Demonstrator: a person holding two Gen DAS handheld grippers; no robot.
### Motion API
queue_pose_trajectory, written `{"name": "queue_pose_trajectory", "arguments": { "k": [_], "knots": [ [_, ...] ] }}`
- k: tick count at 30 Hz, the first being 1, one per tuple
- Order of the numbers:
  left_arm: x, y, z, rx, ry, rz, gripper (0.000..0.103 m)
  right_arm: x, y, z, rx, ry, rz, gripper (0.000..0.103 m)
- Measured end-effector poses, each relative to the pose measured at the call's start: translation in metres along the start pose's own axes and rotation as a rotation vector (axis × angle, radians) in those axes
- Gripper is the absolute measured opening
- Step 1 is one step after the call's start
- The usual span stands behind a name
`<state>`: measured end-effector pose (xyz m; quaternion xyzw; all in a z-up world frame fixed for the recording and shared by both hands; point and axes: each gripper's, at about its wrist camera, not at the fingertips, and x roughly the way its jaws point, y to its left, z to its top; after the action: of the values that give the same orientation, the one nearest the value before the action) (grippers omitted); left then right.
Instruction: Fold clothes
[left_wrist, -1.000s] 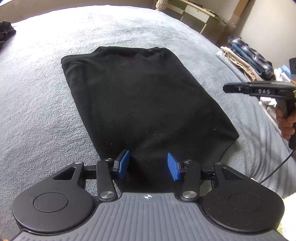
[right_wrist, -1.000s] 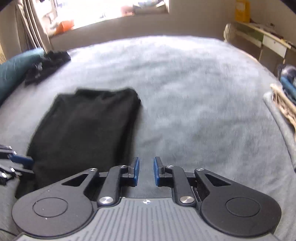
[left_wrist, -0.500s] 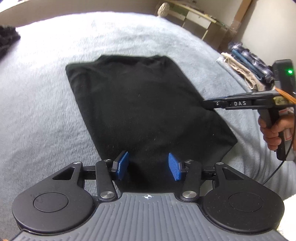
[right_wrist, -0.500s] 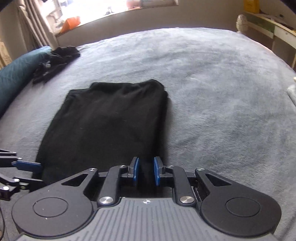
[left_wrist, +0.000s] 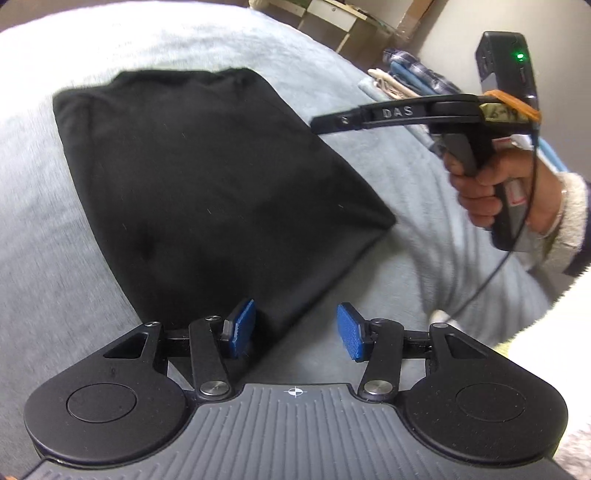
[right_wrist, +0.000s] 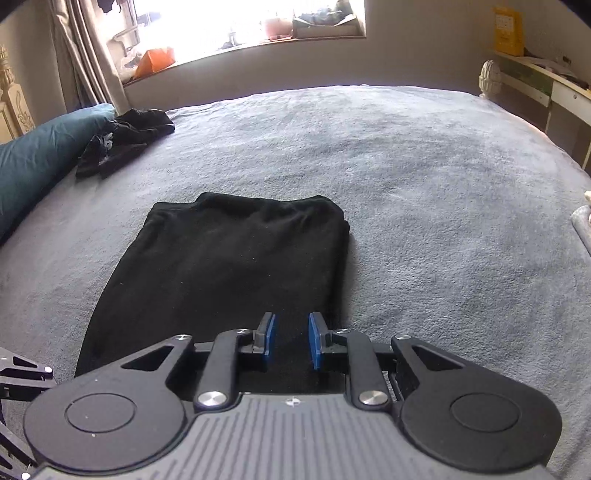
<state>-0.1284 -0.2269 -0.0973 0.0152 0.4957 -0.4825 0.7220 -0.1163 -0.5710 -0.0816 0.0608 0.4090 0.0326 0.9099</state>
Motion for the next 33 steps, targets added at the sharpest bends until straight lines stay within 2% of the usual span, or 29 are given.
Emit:
{"name": "queue_pose_trajectory", "arguments": {
  "k": [4,6,10,14,17,21,26,30,33],
  "knots": [
    [-0.007,-0.003,-0.002,-0.004,0.047,-0.15,0.049,0.0,0.003,0.0,-0.005,-0.004,0.005,0.02],
    [-0.015,-0.005,0.0,0.003,0.027,-0.205,0.049,0.0,0.002,0.001,0.005,-0.008,0.006,0.02],
    [-0.033,0.006,0.009,-0.036,-0.061,-0.213,0.05,-0.002,0.001,0.002,0.013,-0.018,0.003,0.02],
    [-0.048,0.024,0.02,-0.091,-0.135,-0.108,0.051,-0.005,0.001,0.002,0.016,-0.033,0.005,0.02],
    [-0.052,0.032,0.031,-0.106,-0.145,0.063,0.054,-0.005,0.001,0.002,0.022,-0.034,0.014,0.02],
    [-0.045,0.028,0.047,-0.085,-0.092,0.258,0.054,-0.001,0.006,0.003,0.005,-0.03,0.037,0.021],
    [-0.042,0.02,0.062,-0.025,-0.055,0.343,0.057,0.004,0.013,0.006,-0.021,-0.023,0.056,0.02],
    [-0.045,0.015,0.087,0.027,-0.014,0.45,0.074,0.007,0.01,0.011,0.007,-0.036,0.059,0.02],
    [-0.042,0.021,0.11,-0.011,-0.016,0.477,0.098,0.013,0.004,0.013,0.069,-0.033,0.076,0.02]
  ]
}}
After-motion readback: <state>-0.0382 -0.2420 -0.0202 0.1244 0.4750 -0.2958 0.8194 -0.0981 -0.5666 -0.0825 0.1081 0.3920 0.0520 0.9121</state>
